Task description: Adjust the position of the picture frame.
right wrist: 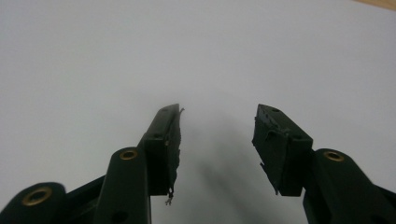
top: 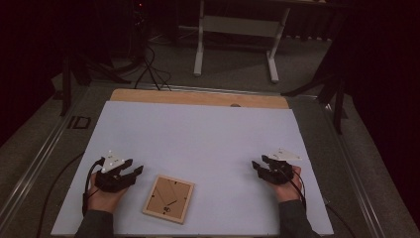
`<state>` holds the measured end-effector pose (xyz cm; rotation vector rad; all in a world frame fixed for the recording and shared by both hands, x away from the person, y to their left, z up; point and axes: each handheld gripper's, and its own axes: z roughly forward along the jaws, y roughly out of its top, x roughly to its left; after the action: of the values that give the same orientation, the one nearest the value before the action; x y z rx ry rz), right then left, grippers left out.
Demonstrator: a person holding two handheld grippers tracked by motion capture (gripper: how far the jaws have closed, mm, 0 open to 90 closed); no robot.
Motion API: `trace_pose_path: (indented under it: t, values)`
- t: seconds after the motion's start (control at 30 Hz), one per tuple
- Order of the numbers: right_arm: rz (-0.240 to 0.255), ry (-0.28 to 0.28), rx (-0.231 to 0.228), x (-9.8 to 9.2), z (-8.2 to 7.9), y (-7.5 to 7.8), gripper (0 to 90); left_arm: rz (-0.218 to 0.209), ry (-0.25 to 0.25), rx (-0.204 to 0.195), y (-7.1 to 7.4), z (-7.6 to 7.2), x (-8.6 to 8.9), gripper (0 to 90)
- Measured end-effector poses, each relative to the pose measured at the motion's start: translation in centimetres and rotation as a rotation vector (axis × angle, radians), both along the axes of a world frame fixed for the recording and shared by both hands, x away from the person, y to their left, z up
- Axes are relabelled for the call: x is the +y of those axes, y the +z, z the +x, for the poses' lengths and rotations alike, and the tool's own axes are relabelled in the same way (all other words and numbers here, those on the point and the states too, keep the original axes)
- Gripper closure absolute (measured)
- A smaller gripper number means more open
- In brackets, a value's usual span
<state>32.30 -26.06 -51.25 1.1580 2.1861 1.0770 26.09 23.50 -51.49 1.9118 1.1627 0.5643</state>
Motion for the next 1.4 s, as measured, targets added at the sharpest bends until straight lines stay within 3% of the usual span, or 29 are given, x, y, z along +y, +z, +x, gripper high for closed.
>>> trace_pose_path:
  t: [0.17, 0.5, 0.6, 1.13, 1.4]
  values:
    - [0.022, 0.032, -0.003, 0.9, -0.4, 0.3, 50.5, 0.013, -0.011, -0.001, 0.2, -0.1, -0.3, 51.3]
    - [-0.001, 0.109, -0.027, 3.1, -1.2, 0.7, 52.1, 0.022, -0.027, -0.012, 0.4, -0.4, -0.7, 52.8]
    - [0.019, 0.13, -0.026, 3.6, -1.4, 0.9, 52.9, 0.019, -0.029, -0.013, 0.4, -0.5, -0.7, 53.4]
    - [0.008, 0.205, -0.065, 6.4, -2.1, 1.2, 57.5, -0.036, -0.047, -0.024, 0.6, -1.8, -0.4, 55.8]
    - [0.019, 0.243, -0.091, 8.2, -2.4, 1.7, 57.3, -0.032, -0.074, -0.025, 0.5, -2.2, -0.8, 57.9]
